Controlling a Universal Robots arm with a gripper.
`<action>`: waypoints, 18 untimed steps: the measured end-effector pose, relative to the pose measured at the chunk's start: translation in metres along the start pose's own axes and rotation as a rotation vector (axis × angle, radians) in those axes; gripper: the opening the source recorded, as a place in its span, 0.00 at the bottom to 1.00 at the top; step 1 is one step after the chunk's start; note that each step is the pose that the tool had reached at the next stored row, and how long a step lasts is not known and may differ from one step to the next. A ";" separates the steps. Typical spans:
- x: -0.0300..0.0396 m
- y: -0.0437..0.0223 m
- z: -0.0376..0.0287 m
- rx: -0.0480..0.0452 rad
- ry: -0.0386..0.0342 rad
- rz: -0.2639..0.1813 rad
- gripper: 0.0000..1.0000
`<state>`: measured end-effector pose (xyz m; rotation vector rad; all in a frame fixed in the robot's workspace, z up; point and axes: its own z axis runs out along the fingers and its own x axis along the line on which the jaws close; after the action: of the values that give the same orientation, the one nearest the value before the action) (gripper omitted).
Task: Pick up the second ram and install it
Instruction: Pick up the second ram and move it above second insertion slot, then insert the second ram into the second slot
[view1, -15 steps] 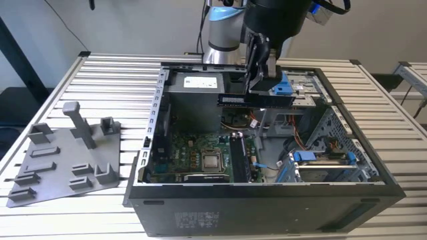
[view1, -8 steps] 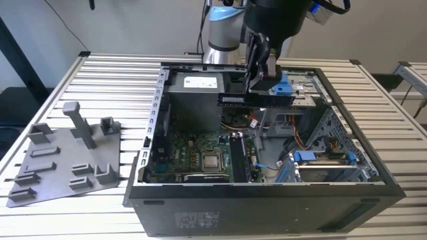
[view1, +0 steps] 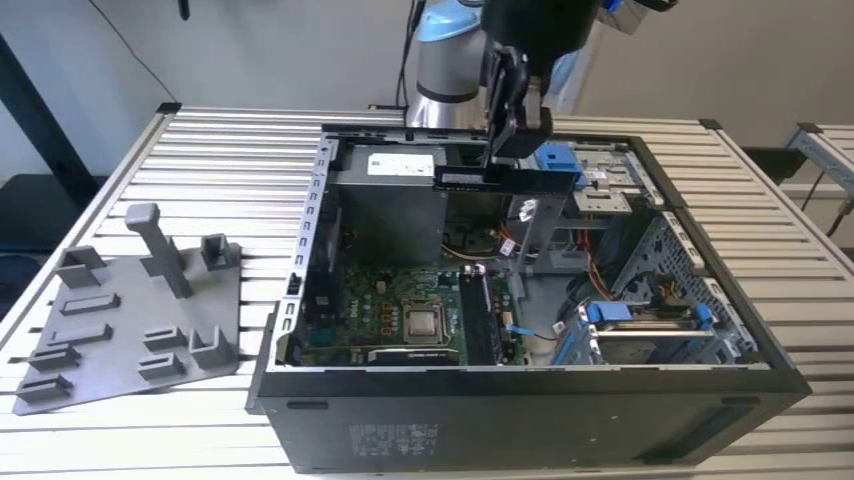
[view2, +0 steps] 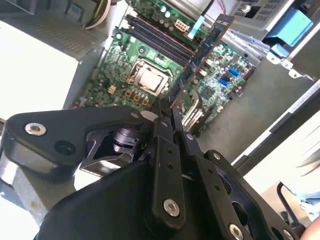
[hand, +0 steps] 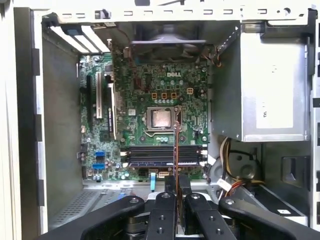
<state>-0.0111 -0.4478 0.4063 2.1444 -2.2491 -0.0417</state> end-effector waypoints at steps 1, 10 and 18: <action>-0.0042 0.0002 0.0000 0.0000 0.0000 0.000 0.14; -0.0282 0.0013 -0.0001 0.0000 0.0001 0.000 0.14; -0.0290 0.0014 -0.0001 0.0000 0.0001 0.000 0.14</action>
<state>-0.0111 -0.4187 0.4063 2.1443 -2.2491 -0.0416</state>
